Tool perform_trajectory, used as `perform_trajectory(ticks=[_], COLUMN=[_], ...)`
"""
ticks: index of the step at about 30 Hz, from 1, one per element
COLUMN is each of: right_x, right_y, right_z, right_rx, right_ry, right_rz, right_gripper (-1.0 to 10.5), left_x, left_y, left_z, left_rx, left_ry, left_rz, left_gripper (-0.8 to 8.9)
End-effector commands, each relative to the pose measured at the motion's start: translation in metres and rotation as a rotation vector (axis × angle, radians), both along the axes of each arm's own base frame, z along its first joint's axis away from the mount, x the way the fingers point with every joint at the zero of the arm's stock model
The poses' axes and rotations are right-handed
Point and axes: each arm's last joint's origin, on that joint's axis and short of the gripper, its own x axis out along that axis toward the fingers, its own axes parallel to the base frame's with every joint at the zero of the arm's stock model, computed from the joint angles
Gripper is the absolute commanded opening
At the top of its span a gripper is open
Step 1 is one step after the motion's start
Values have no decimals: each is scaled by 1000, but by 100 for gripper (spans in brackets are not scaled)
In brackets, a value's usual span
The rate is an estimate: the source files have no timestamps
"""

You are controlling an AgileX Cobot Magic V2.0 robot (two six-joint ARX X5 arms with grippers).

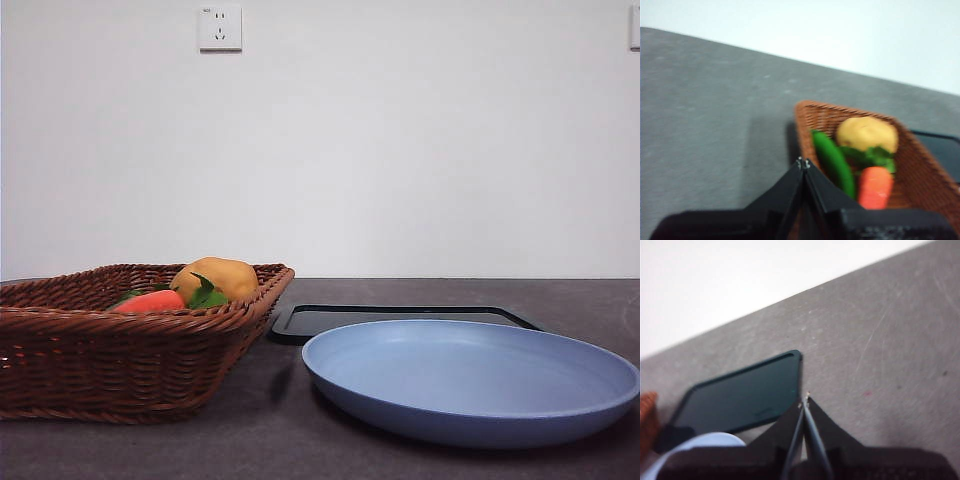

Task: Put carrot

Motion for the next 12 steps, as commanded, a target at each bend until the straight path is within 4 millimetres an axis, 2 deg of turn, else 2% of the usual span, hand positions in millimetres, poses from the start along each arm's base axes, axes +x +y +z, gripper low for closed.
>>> perform_trajectory(ticks=[1, 6, 12], right_x=[0, -1, 3], right_y=[1, 2, 3], right_z=[0, 9, 33], right_rx=[121, 131, 118], right_ry=[4, 38, 131], right_rz=[12, 59, 68], right_gripper=[4, 3, 4], left_x=[0, -1, 6], left_y=[-1, -1, -3], left_z=[1, 14, 46], left_rx=[-56, -94, -77], left_ry=[-10, 34, 105], left_rz=[-25, -20, -80], left_gripper=[7, 7, 7])
